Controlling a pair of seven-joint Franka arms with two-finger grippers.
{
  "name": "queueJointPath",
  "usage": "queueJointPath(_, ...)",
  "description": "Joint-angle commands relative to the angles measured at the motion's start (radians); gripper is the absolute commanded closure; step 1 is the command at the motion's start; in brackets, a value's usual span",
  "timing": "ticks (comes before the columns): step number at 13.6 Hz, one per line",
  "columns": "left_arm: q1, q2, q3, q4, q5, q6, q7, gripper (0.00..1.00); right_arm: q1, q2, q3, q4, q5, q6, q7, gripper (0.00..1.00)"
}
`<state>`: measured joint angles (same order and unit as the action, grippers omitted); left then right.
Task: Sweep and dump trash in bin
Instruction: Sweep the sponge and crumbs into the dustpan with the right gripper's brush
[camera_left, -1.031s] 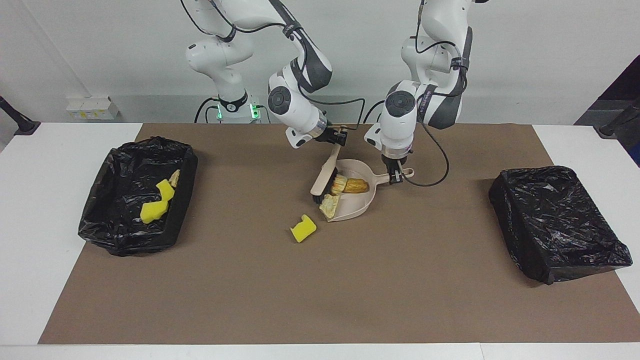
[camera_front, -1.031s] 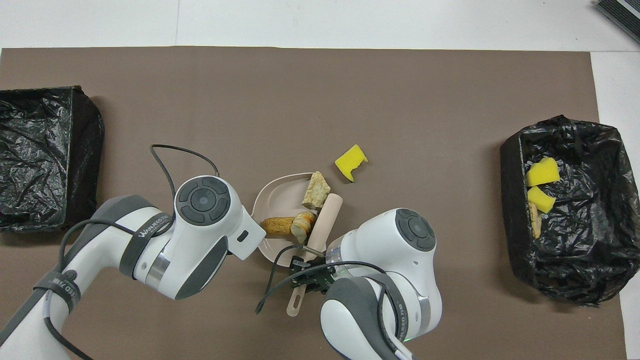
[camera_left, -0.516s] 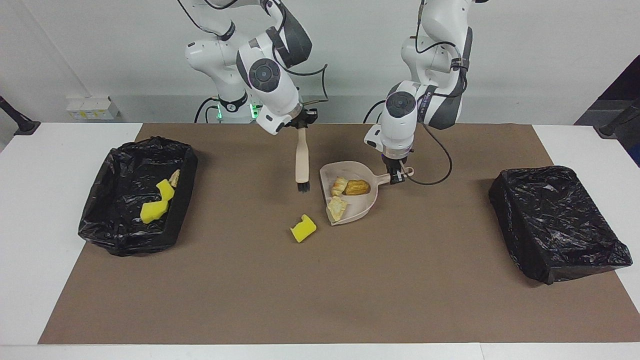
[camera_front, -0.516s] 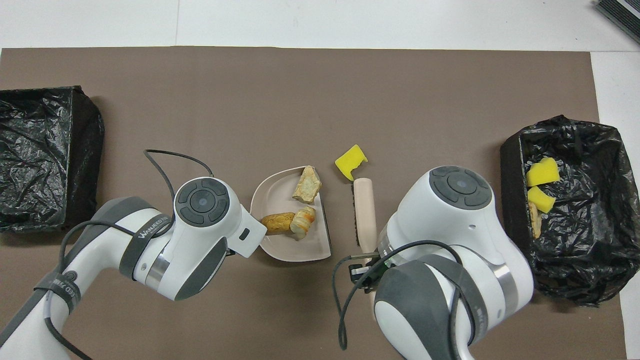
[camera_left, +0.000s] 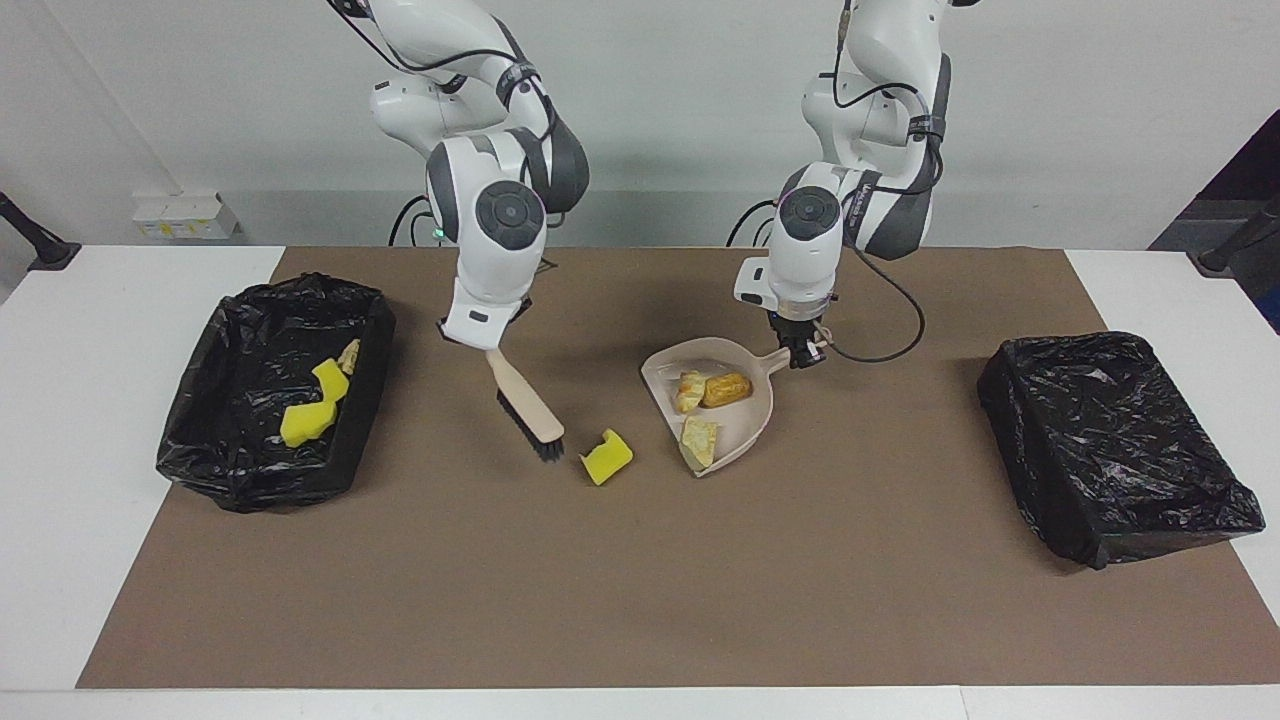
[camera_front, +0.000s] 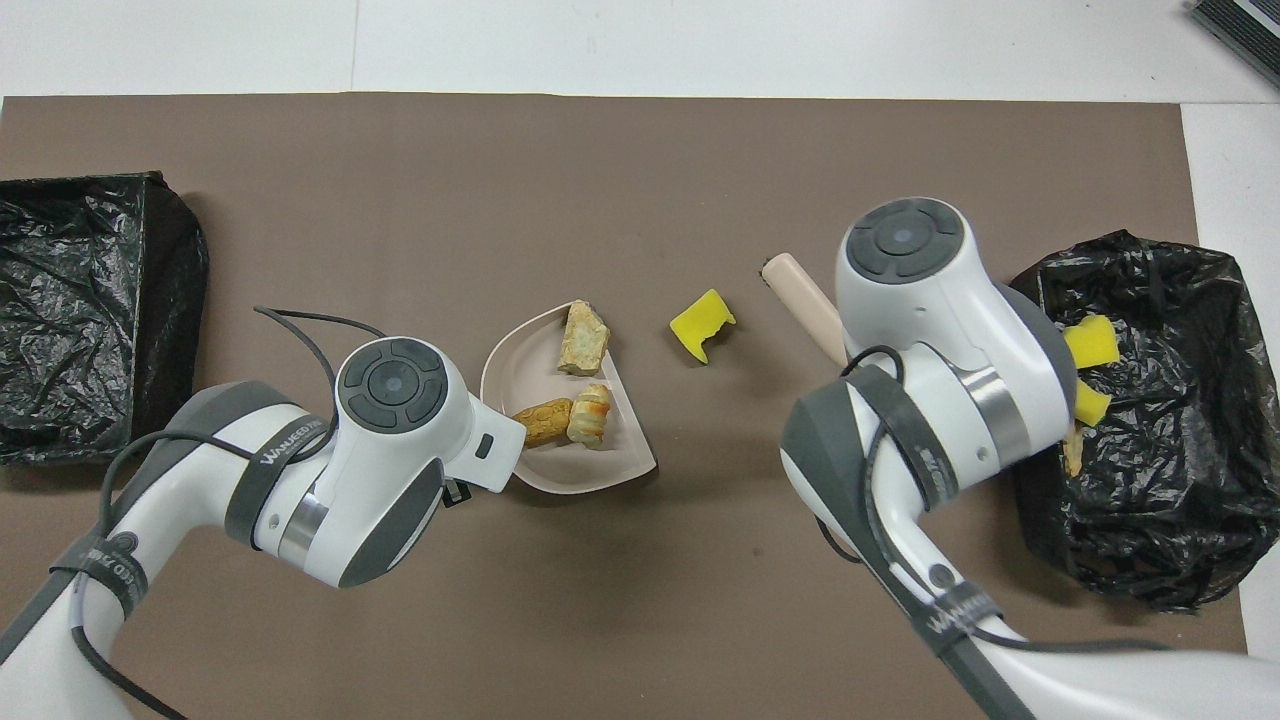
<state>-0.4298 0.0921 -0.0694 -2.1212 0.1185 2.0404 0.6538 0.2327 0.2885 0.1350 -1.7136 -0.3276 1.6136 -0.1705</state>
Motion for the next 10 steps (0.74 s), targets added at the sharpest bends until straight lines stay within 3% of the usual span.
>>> queueJointPath(1, 0.003, 0.034, -0.001, 0.056, 0.013, -0.049, -0.019, 1.0, 0.031, 0.142, 0.02, 0.126, -0.068, -0.003, -0.018, 1.0)
queueJointPath(8, -0.009, 0.02, -0.004, 0.023, 0.032, -0.011, -0.008, 1.0, 0.154, 0.126, 0.023, 0.036, 0.188, 0.097, 0.12, 1.0)
queueJointPath(10, -0.033, 0.031, -0.006, 0.009, 0.032, 0.018, -0.016, 1.0, 0.166, 0.104, 0.023, -0.023, 0.331, 0.175, 0.123, 1.0)
